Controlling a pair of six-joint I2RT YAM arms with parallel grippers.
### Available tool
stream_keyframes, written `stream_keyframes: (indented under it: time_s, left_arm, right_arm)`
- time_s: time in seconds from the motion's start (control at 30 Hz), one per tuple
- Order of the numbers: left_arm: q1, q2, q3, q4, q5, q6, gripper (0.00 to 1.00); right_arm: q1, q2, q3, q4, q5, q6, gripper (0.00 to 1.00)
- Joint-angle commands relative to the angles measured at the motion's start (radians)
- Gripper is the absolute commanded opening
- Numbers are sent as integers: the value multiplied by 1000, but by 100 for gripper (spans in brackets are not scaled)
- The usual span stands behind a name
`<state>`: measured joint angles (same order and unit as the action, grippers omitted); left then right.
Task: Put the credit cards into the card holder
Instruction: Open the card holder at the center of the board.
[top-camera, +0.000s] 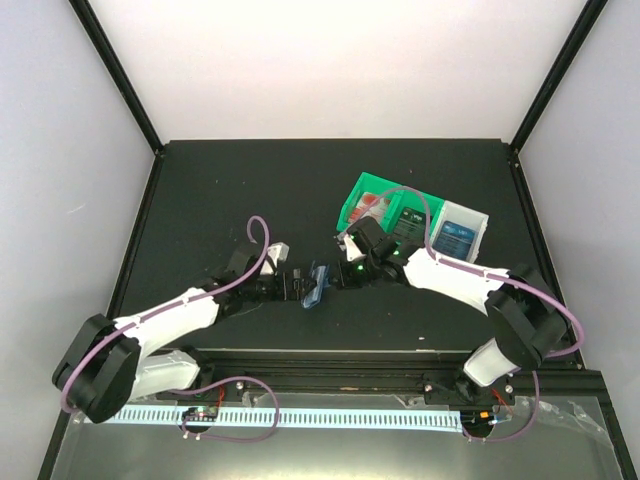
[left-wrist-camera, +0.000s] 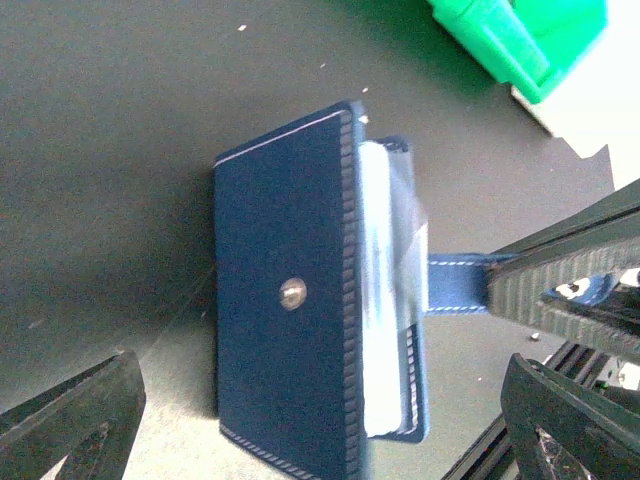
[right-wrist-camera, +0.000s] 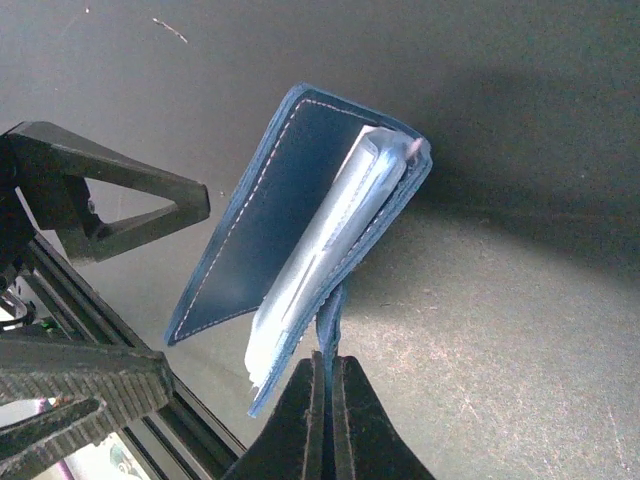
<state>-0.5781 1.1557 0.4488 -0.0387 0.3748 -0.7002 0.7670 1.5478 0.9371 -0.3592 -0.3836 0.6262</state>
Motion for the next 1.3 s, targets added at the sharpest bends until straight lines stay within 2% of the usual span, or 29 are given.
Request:
stream_keyframes:
  time_s: [0.0, 0.17, 0.37, 0.57, 0.8, 0.87, 1.0, 1.1, 1.27]
  left_arm:
    - [-3, 37, 85, -17, 28, 70, 99]
    - [-2, 88, 99, -35, 3, 86, 95]
    - [-3, 118, 110, -58, -29, 104, 74]
    - [-2, 89, 113, -62, -29, 115, 68]
    - [-2, 97, 109, -69, -42, 116, 44]
    - [-2, 97, 109, -71, -53, 116, 36]
    - [-3, 103, 117, -80, -61, 123, 24]
    - [-2, 104, 119, -81, -56, 126, 20]
    - [-3, 109, 124, -76, -39, 125, 13]
  right_arm:
    - [-3, -21, 42, 0, -7, -24, 1]
    - [-4, 2, 52, -13, 8, -29, 1]
    - [-5, 25, 82, -61, 86, -47, 1]
    - [-5, 54, 68, -92, 193, -51, 1]
    - [-6, 46, 57, -122, 346, -55, 4]
    - [-6, 42, 55, -127, 386, -59, 10]
    - [-6, 15, 55, -134, 428, -61, 28]
    - [-6, -24, 63, -144, 449, -58, 39]
    - [-2, -78, 87, -159, 457, -60, 43]
